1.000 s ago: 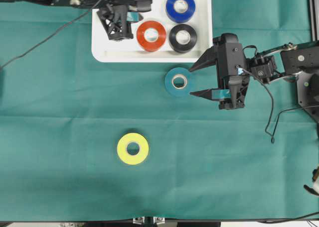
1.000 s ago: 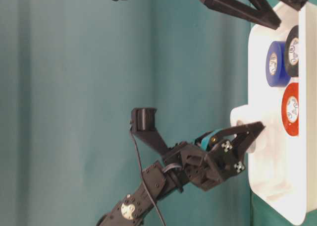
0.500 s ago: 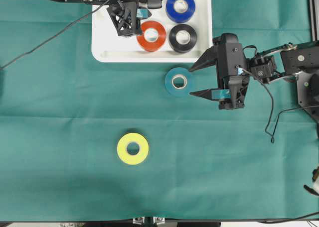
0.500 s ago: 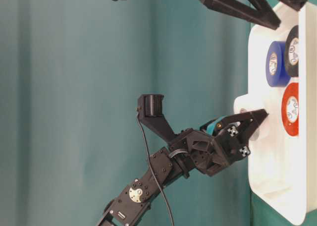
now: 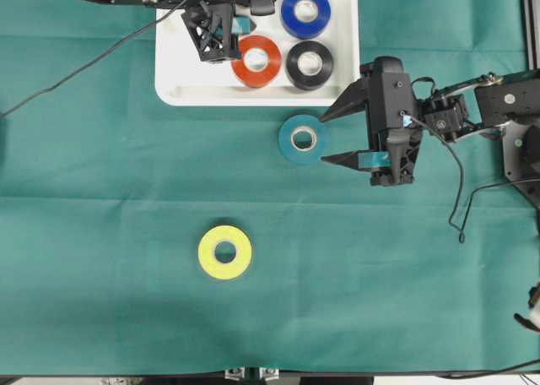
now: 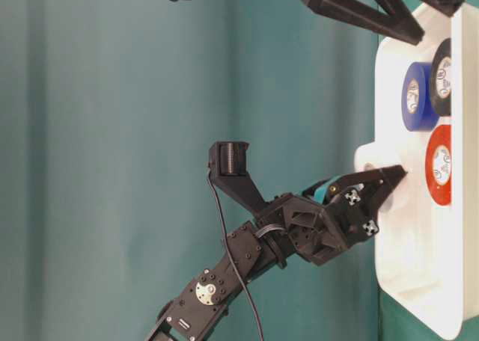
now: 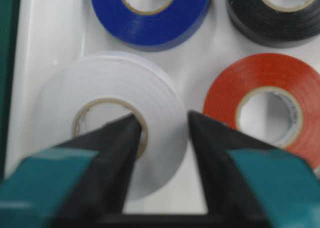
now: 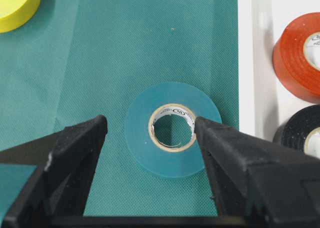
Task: Put the tape alternately from left to right into the white case.
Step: 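Lift the white roll and carry it into the tray's left corner, then release the white roll and withdraw the left gripper from the tray, then lower the right gripper onto the teal tape roll and grasp it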
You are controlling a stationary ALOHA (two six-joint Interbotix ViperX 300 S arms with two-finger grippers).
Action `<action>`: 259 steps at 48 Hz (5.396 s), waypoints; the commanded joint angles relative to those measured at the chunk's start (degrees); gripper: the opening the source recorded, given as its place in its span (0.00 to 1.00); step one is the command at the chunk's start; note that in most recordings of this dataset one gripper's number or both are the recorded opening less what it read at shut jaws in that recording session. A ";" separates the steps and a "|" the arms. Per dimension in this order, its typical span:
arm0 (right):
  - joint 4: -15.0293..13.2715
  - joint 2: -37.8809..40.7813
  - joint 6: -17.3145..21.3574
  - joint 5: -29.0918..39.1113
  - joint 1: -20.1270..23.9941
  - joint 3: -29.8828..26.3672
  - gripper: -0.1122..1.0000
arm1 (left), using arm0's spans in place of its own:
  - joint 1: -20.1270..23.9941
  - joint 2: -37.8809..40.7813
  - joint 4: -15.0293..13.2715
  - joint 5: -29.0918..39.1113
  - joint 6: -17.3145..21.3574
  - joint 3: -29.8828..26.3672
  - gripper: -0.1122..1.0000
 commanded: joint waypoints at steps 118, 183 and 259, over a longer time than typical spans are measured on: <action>0.00 1.14 0.00 -0.97 0.09 -1.76 0.80 | -19.16 -23.99 -0.26 -0.53 -8.79 24.17 0.92; 0.26 10.20 3.25 5.71 3.25 -7.82 0.80 | -21.09 -23.99 -0.35 -0.53 -12.74 25.22 0.91; 0.26 19.07 4.39 16.26 5.01 -15.29 0.65 | -21.09 -23.99 -0.35 -0.53 -12.74 25.05 0.91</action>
